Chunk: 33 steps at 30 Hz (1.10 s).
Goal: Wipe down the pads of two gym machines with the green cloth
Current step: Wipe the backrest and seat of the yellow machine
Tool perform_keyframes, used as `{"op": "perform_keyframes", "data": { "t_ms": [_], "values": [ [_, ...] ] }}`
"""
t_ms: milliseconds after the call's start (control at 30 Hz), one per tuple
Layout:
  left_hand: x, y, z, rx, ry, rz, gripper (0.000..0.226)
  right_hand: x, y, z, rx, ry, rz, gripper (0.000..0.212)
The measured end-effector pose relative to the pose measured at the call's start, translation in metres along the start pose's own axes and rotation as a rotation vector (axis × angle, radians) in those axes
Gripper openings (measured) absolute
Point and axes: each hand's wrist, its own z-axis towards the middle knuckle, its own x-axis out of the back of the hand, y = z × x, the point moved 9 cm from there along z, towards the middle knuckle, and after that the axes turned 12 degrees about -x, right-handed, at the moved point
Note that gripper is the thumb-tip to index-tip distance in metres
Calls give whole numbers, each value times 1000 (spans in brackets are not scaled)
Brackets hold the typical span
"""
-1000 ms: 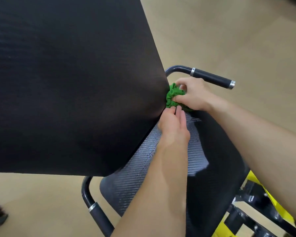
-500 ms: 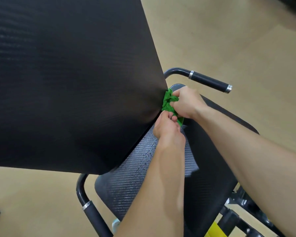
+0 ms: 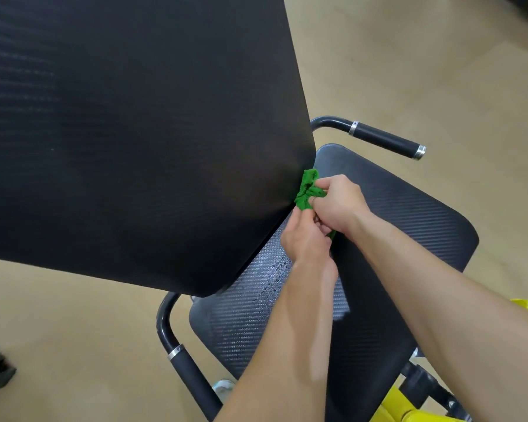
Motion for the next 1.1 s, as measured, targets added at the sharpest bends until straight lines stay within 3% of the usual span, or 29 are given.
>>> {"op": "perform_keyframes", "data": {
  "t_ms": [633, 767, 933, 1100],
  "values": [
    [110, 4, -17, 184, 14, -24, 36, -80, 12, -73, 3, -109, -129, 20],
    [143, 6, -22, 204, 57, -6, 33, -99, 11, -96, 11, -115, -152, 29],
    [185, 9, -32, 228, 130, -43, 28, -130, 12, -126, 23, -178, -168, 17],
    [213, 13, -35, 209, 156, -127, 19, -160, 17, -148, -53, -265, -118, 29]
  ]
}}
